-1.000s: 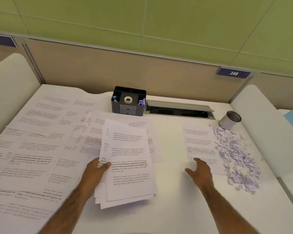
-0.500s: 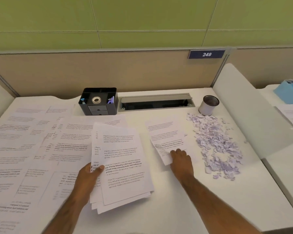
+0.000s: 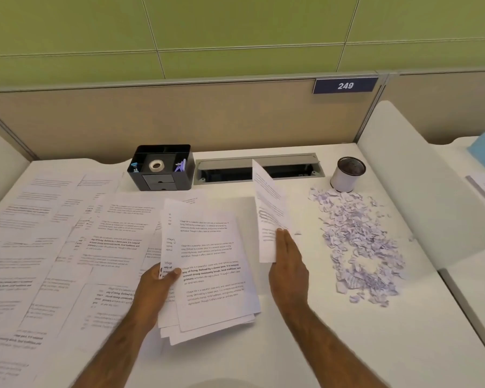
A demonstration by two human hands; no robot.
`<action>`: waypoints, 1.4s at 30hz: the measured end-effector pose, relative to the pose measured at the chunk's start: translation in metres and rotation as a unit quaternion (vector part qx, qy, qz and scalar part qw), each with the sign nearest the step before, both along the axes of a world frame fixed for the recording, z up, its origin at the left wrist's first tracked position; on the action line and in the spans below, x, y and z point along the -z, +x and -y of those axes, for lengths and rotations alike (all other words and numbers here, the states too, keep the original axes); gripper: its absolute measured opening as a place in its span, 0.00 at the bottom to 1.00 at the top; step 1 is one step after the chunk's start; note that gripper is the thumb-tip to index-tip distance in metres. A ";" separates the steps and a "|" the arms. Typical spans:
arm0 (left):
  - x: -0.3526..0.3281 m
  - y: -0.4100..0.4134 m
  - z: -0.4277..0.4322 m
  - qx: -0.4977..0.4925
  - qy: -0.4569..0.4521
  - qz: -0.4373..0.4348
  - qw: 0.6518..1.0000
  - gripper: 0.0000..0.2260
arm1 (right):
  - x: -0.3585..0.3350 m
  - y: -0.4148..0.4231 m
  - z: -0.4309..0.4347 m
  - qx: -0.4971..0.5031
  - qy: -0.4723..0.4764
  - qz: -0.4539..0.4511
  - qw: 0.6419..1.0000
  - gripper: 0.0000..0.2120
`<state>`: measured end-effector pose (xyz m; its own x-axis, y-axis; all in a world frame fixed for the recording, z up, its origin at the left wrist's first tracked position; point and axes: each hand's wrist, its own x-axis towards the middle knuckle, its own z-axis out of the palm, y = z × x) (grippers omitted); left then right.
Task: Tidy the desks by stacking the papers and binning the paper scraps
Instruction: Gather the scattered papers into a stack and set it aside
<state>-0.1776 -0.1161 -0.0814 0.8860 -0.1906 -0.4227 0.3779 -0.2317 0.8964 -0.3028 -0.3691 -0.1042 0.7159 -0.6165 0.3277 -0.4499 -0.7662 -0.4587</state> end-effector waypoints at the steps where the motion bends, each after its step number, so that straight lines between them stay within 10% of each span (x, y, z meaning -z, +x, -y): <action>1: 0.001 0.001 0.001 -0.002 -0.001 -0.002 1.000 0.10 | 0.002 0.001 -0.004 -0.023 -0.013 -0.005 1.000 0.31; 24: 0.016 0.004 0.030 0.070 0.090 -0.018 0.993 0.11 | 0.025 -0.004 -0.085 -0.453 0.035 -0.198 0.868 0.27; 30: 0.001 -0.001 0.011 0.046 -0.006 -0.019 0.999 0.13 | 0.006 0.006 -0.035 -0.095 0.244 -0.078 0.962 0.33; 32: -0.002 -0.004 0.004 0.029 -0.061 -0.024 0.997 0.14 | -0.008 0.015 -0.014 -0.038 0.425 -0.078 0.901 0.34; 36: -0.008 -0.009 0.003 0.038 -0.106 -0.057 0.992 0.14 | -0.019 0.018 0.010 -0.148 0.739 -0.029 0.656 0.25; 42: -0.014 -0.013 0.012 0.069 -0.043 -0.026 0.996 0.12 | -0.019 0.023 -0.006 -0.143 0.647 -0.076 0.745 0.18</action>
<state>-0.1909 -0.1281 -0.0670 0.8262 -0.3468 -0.4439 0.3935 -0.2086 0.8954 -0.2797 -0.3634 -0.0851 0.8464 -0.1614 -0.5075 -0.4755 0.1997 -0.8567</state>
